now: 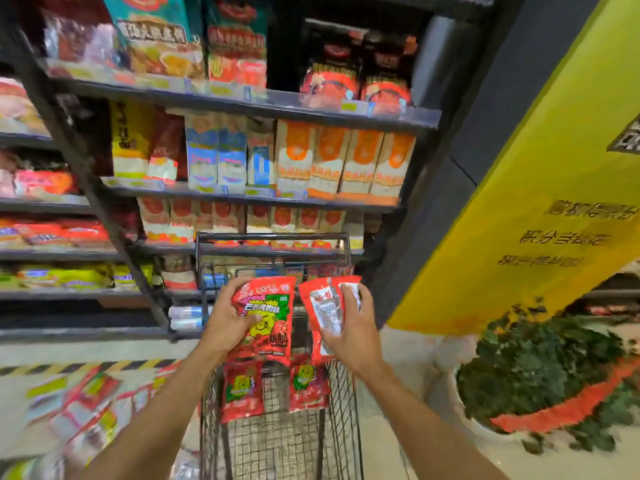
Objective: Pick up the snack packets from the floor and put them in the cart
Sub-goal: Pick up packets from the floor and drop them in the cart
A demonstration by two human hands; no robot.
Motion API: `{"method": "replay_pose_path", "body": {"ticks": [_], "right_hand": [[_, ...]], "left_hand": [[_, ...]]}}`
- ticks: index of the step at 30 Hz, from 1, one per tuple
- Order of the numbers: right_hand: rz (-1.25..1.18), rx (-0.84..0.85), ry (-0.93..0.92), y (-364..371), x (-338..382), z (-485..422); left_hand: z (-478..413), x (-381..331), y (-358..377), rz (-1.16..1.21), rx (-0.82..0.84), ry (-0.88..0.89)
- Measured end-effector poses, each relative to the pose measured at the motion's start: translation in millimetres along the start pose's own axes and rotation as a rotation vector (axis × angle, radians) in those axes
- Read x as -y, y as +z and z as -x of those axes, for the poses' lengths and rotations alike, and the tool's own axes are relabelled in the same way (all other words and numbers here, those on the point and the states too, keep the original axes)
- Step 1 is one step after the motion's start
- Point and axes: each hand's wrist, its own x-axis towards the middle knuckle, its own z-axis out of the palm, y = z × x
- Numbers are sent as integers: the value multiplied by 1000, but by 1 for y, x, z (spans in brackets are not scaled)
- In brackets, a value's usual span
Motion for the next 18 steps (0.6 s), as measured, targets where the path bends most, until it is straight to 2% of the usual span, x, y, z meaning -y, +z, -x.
{"method": "replay_pose_path", "body": {"ticks": [4,7,10,15,18], "right_hand": [[0,150,19,72,-33,-19],[-61,226,38,125,-65,-24],[-137,272,39,173,-93,-26],[-135,333,79,263,-147,-40],[-68,345,133,312,-176,-47]], "left_hand": [[-18,85,-5,-37,-96,-204],[-32,151,2,-160,-111,-237],[-44,219,11,-196,-178,-366],[-74,338,19,-279,-199,-409],[-98,442,16,-328,-181,-419]]}}
